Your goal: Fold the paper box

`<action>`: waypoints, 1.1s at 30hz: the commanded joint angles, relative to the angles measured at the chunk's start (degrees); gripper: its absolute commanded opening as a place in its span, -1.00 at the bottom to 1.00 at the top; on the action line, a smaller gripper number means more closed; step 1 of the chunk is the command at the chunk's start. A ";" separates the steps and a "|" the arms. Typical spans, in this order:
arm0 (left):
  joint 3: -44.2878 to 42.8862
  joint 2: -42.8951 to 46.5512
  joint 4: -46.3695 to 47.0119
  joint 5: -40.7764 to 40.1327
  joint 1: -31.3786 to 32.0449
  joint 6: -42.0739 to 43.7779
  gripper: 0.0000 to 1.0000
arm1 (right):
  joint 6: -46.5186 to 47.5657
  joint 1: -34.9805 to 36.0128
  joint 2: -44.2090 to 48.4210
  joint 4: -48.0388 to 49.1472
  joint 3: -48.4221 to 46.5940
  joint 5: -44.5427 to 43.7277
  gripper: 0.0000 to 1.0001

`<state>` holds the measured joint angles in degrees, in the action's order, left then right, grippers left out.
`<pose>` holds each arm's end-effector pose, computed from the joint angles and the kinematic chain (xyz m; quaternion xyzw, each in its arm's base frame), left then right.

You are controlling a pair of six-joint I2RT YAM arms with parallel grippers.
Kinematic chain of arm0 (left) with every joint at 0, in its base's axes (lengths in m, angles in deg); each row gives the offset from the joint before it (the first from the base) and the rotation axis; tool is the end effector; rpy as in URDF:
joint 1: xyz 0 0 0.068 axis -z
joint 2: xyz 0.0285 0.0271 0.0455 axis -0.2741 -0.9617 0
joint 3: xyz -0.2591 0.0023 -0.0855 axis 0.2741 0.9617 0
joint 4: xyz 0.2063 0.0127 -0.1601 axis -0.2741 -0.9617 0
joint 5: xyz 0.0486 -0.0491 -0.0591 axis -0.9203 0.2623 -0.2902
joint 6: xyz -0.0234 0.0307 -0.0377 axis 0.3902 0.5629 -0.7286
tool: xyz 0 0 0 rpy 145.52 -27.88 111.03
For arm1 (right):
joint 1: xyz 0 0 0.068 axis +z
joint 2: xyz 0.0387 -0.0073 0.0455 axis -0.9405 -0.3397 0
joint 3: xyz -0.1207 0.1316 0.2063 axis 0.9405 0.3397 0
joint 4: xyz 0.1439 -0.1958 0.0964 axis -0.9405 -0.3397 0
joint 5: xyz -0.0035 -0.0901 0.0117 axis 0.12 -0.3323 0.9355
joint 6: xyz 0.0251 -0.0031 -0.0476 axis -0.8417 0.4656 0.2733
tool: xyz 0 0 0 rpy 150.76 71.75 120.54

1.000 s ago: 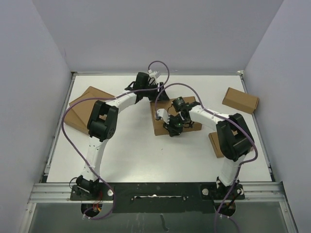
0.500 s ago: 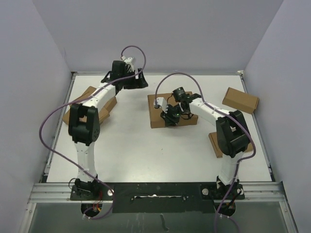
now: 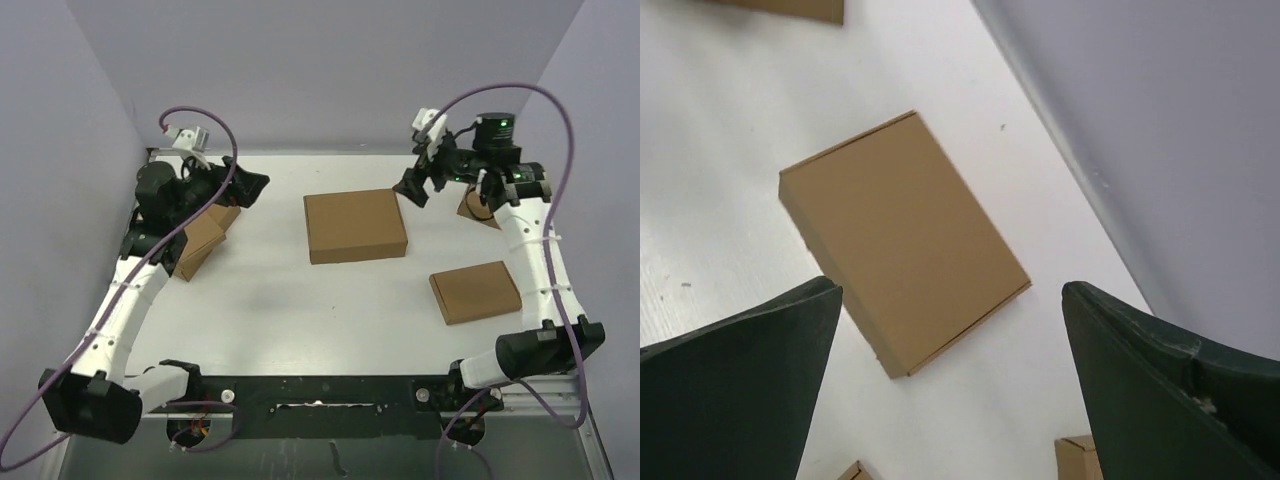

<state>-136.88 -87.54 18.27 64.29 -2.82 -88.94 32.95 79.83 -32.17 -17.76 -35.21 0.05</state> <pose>0.2679 -0.0771 0.3926 0.0900 0.7320 -0.3383 0.5844 0.2926 0.0729 0.4256 -0.4750 0.7060 0.1878 0.4907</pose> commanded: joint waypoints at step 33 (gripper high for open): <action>-25.74 8.94 -28.36 11.32 -7.28 -9.30 0.96 | -37.40 -20.18 11.71 -4.48 -19.16 8.14 0.96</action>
<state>-159.37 -79.37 -10.84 73.71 -9.75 -97.69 -3.77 60.91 -22.20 -22.41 -52.74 5.73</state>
